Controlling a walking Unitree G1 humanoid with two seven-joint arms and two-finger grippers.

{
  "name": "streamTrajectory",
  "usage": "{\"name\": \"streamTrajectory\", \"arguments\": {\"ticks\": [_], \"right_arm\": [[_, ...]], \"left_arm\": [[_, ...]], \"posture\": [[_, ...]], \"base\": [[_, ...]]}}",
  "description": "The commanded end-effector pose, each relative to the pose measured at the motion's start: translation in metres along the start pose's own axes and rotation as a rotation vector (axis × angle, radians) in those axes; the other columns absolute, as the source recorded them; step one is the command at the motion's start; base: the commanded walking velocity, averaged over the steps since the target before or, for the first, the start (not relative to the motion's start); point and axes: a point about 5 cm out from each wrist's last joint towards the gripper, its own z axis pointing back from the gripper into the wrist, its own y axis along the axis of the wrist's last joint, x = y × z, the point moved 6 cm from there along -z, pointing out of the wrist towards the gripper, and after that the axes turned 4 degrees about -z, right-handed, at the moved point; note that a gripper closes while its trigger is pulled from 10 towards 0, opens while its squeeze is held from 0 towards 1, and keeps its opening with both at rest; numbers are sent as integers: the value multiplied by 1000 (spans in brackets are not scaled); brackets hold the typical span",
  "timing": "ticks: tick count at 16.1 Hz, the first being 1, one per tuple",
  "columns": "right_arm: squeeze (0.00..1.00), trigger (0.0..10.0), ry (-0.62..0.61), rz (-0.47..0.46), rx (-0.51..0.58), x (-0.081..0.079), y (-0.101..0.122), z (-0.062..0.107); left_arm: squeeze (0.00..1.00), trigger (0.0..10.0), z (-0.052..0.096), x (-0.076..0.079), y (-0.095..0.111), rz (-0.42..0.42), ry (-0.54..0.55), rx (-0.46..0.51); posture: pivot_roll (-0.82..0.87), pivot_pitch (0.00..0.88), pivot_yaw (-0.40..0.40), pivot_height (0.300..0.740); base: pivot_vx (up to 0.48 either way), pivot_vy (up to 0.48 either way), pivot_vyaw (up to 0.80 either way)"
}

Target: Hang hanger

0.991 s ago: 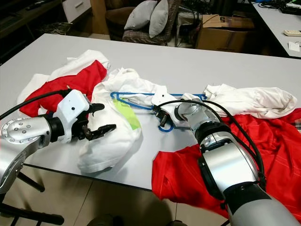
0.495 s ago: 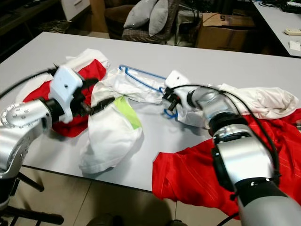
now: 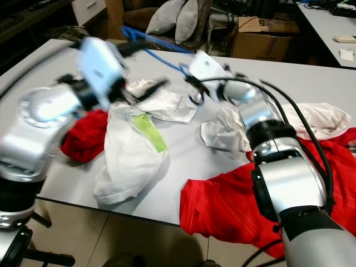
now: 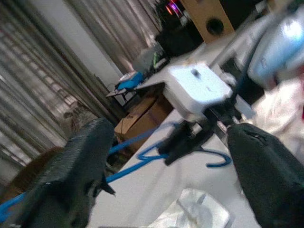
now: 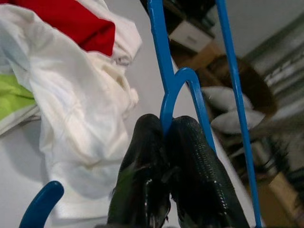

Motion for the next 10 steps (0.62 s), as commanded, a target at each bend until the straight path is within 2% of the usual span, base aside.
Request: {"name": "streamTrajectory", "arguments": {"ticks": [1, 3, 4, 5, 6, 7, 9, 10], "right_arm": [[0, 0, 17, 110, 33, -3, 15, -2], [0, 0, 37, 153, 42, -7, 18, -1], [0, 0, 60, 184, 45, -10, 20, 2], [0, 0, 71, 201, 49, -11, 22, 4], [0, 0, 88, 206, 59, -13, 24, 7], [0, 0, 105, 200, 74, -16, 28, 9], [0, 0, 130, 173, 99, -21, 33, 14], [0, 0, 138, 170, 101, -22, 32, 16]], "left_arm": [[1000, 10000, -12, 2, 4, -123, -14, 25], [1000, 10000, -19, 3, 9, -198, -20, 53], [882, 10000, -23, 8, 7, -255, -60, 50], [63, 10000, -26, 12, -1, -318, -100, 19], [0, 10000, -28, 11, -15, -401, -113, -39], [0, 10000, -29, 8, -24, -437, -105, -71], [0, 10000, -27, 8, -37, -480, -135, -93], [0, 10000, -21, 11, -47, -492, -178, -119]], "posture": [[-9, 0, 55, 740], [-16, 0, 54, 740], [-24, 0, 59, 740], [-26, 0, 62, 740], [-29, 0, 66, 740], [-33, 0, 72, 740], [-35, 0, 77, 740], [-36, 0, 80, 740]], "base": [[0, 0, 0], [0, 0, 0], [0, 0, 0], [0, 0, 0], [0, 0, 0], [0, 0, 0], [0, 0, 0], [0, 0, 0]]}}
